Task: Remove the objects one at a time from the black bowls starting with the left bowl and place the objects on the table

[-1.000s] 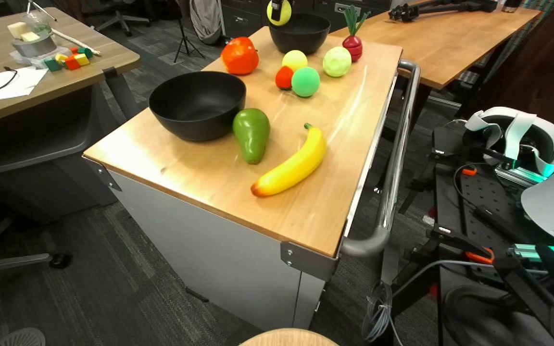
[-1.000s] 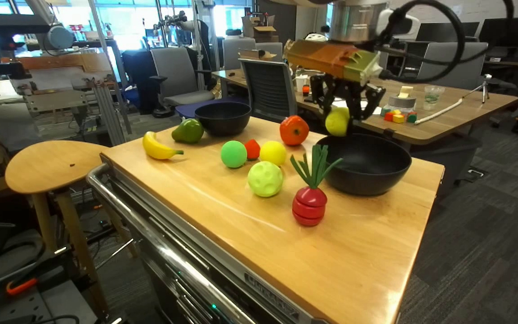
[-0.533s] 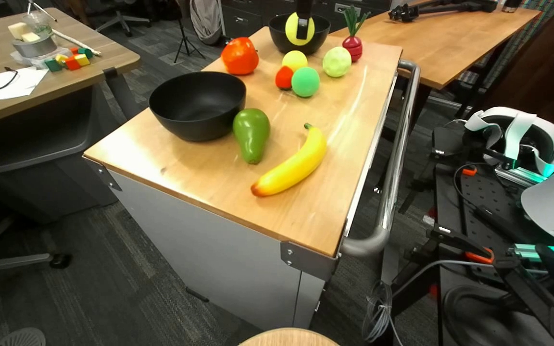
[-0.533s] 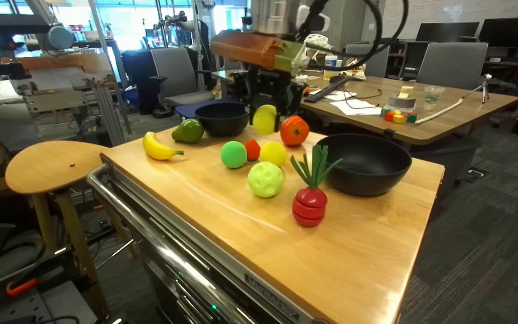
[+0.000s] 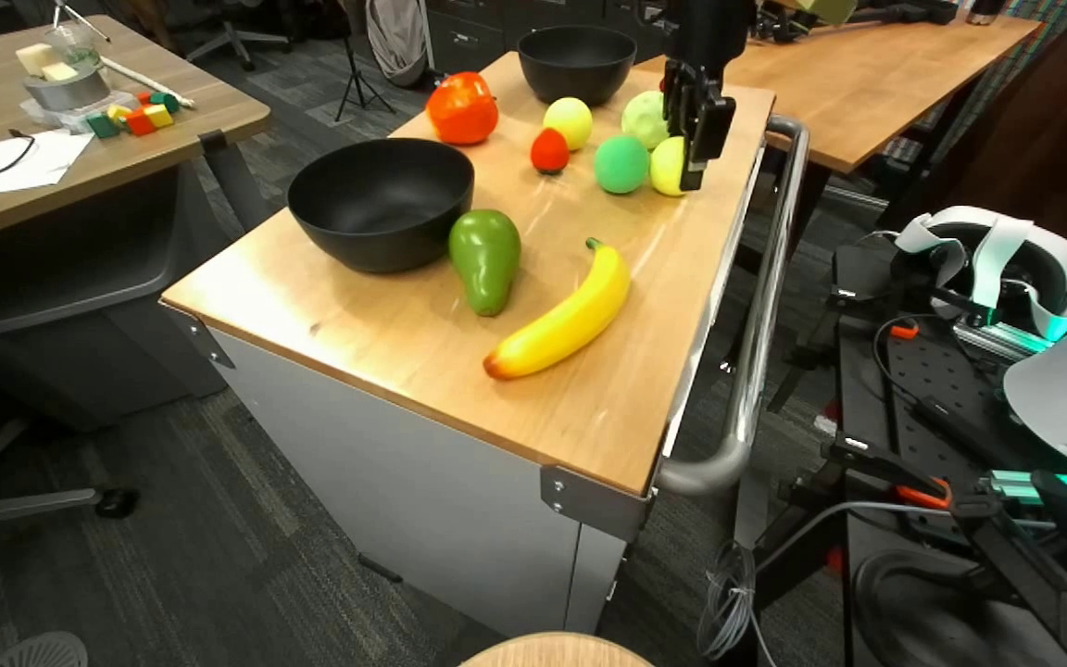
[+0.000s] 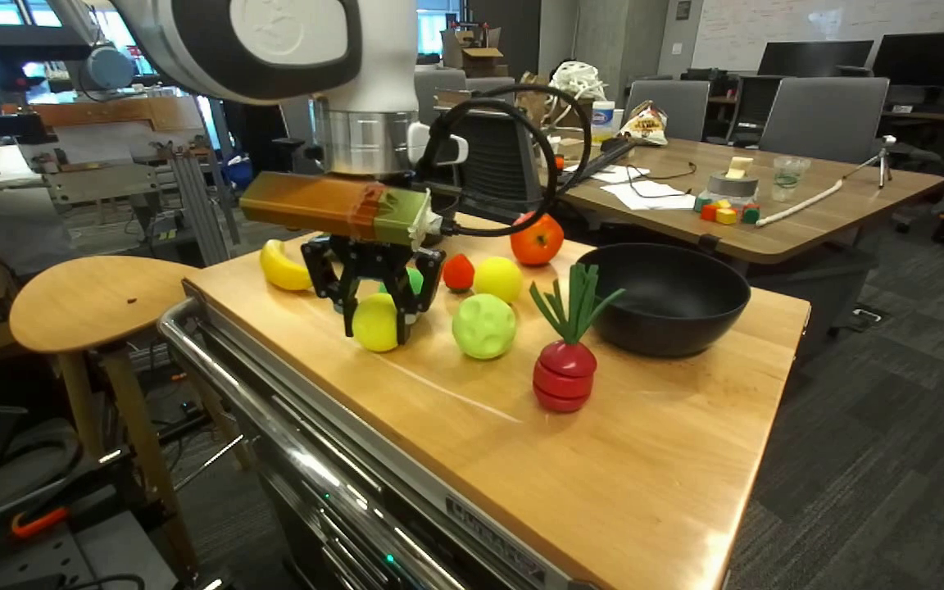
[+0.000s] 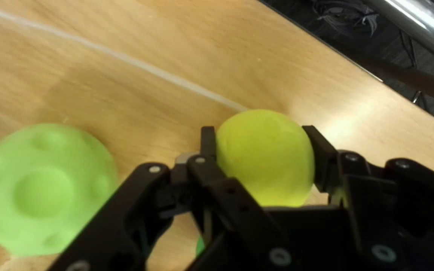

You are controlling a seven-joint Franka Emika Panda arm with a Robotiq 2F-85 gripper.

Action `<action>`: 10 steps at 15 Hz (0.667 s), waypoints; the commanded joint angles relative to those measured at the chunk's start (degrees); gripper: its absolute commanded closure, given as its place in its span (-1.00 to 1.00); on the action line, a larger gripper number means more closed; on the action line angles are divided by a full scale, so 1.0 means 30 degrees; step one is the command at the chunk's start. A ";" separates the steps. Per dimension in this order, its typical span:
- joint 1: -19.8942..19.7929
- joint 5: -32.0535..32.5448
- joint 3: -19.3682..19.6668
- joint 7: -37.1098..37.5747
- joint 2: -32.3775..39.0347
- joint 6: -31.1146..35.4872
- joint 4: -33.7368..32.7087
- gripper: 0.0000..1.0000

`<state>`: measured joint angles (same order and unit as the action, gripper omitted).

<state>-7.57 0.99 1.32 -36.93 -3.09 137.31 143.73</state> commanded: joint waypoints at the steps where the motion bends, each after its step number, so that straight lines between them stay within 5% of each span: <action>1: 0.0596 0.0270 0.0620 -0.1263 -0.1793 0.2612 0.2440 -0.23; 2: 0.0685 0.0214 0.0718 -0.1597 -0.2026 0.3161 0.2807 -0.62; 5: 0.0953 0.0628 0.0833 -0.1858 -0.2884 0.3982 0.3736 -0.94; 10: 0.3149 -0.1230 0.1012 -0.3528 -0.7331 0.2904 0.4676 -1.00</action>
<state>-3.03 1.38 2.71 -43.45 -13.82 147.56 154.50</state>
